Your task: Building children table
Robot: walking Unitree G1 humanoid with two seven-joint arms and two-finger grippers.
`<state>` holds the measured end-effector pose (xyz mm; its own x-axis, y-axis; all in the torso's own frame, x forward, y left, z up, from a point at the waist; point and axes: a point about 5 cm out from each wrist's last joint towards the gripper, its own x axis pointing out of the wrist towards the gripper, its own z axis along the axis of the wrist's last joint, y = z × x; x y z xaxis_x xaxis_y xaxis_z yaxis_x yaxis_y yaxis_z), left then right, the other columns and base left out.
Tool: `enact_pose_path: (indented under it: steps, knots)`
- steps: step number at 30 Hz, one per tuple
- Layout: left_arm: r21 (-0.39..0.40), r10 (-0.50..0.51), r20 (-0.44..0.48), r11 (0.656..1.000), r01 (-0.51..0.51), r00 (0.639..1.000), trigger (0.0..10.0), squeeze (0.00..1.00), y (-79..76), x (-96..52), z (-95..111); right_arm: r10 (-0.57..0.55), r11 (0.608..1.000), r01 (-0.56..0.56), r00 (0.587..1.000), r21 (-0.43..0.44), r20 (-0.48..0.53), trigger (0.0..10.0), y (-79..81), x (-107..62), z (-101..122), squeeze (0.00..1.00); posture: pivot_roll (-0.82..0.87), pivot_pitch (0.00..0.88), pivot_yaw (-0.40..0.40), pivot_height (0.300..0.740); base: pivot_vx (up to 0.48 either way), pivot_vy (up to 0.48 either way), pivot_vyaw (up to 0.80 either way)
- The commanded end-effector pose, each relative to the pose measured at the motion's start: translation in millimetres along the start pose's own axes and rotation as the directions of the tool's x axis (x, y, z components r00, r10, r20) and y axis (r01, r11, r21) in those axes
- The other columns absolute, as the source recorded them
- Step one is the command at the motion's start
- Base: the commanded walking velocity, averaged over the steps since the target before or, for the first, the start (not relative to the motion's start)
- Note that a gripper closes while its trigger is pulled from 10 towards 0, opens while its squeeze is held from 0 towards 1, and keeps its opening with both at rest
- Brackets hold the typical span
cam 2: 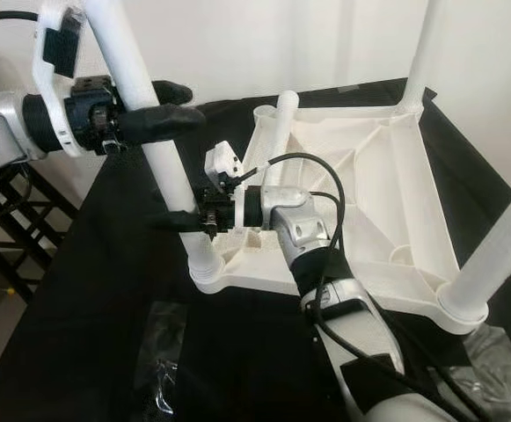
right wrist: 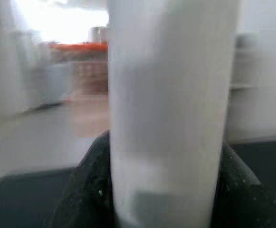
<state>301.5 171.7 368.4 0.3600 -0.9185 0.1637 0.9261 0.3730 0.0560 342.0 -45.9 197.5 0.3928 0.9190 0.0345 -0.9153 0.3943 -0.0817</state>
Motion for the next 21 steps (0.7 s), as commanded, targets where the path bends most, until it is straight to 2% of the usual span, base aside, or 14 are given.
enact_pose_path:
  steps: [1,2,3,4,5,7,10,13,14,16,17,18,19,21]
  knots:
    - [-0.007,0.030,0.030,1.000,-0.029,0.999,10.0,0.00,-1.9,-17.3,10,-0.320,0.941,0.337,0.911,0.022,-0.261,0.0,-1.5,-11.7,-50,0.00,0.00,0.078,0.107,0.740,0.000,0.000,0.00]
    - [-0.069,0.082,0.015,0.994,-0.080,0.997,10.0,0.00,-2.7,-45.5,-5,-0.411,0.899,0.438,0.855,0.016,-0.316,0.0,28.5,-14.5,-69,0.00,-0.01,0.106,0.126,0.740,0.000,0.000,0.00]
    - [-0.069,0.082,0.015,0.994,-0.080,0.997,10.0,0.00,-2.7,-45.5,-5,-0.411,0.899,0.438,0.855,0.016,-0.316,0.0,28.5,-14.5,-69,0.00,-0.01,0.106,0.126,0.740,0.000,0.000,0.00]
    - [-0.108,0.115,-0.002,0.988,-0.115,0.993,10.0,0.00,-5.7,-64.8,-15,-0.462,0.868,0.497,0.818,0.015,-0.343,0.0,49.4,-18.7,-77,0.00,-0.01,0.106,0.126,0.740,0.000,0.000,0.00]
    - [-0.108,0.115,-0.002,0.988,-0.115,0.993,10.0,0.00,-5.7,-64.8,-15,-0.462,0.868,0.497,0.818,0.015,-0.343,0.0,49.4,-18.7,-77,0.00,-0.01,0.106,0.126,0.740,0.000,0.000,0.00]
    - [-0.218,0.143,-0.100,0.962,-0.162,0.985,10.0,0.00,-24.2,-97.9,-61,-0.501,0.847,0.532,0.803,0.010,-0.322,0.0,53.0,-20.1,-74,0.00,0.00,0.090,0.119,0.740,0.000,0.000,0.00]
    - [-0.218,0.143,-0.100,0.962,-0.162,0.985,10.0,0.00,-24.2,-97.9,-61,-0.501,0.847,0.532,0.803,0.010,-0.322,0.0,53.0,-20.1,-74,0.00,0.00,0.090,0.119,0.740,0.000,0.000,0.00]
    - [-0.267,0.237,-0.142,0.926,-0.268,0.961,10.0,0.00,-36.0,-114.6,-101,-0.505,0.846,0.533,0.807,0.011,-0.306,0.0,42.1,-20.2,-71,0.00,0.00,0.088,0.111,0.740,0.000,0.000,0.00]
    - [-0.256,0.350,-0.167,0.887,-0.384,0.922,10.0,0.00,-36.6,-120.4,-124,-0.500,0.845,0.534,0.811,0.036,-0.303,10.0,38.0,-19.9,-68,0.00,0.00,0.083,0.113,0.740,0.000,0.000,0.00]
    - [-0.242,0.420,-0.185,0.857,-0.456,0.888,10.0,0.00,-36.9,-123.3,-138,-0.498,0.843,0.535,0.814,0.054,-0.300,10.0,35.9,-19.2,-66,0.00,0.00,0.083,0.113,0.740,0.000,0.000,0.00]
    - [-0.228,0.504,-0.191,0.812,-0.538,0.842,10.0,0.00,-37.3,-122.3,-155,-0.463,0.865,0.493,0.855,0.093,-0.233,10.0,31.6,-16.4,-53,0.97,0.00,0.076,0.113,0.740,0.000,0.000,0.00]
    - [-0.228,0.504,-0.191,0.812,-0.538,0.842,10.0,0.00,-37.3,-122.3,-155,-0.463,0.865,0.493,0.855,0.093,-0.233,10.0,31.6,-16.4,-53,0.97,0.00,0.076,0.113,0.740,0.000,0.000,0.00]
    - [-0.200,0.587,-0.185,0.762,-0.615,0.788,10.0,0.00,-42.1,-114.4,-175,-0.308,0.935,0.322,0.945,0.145,-0.111,10.0,31.8,-12.4,-28,1.00,0.00,0.074,0.113,0.740,0.000,0.000,0.00]
    - [-0.167,0.611,-0.209,0.747,-0.643,0.764,10.0,0.00,-49.9,-108.1,-189,-0.214,0.969,0.220,0.975,0.108,-0.061,10.0,26.2,-15.9,-11,1.00,0.00,0.070,0.109,0.740,0.000,0.000,0.00]
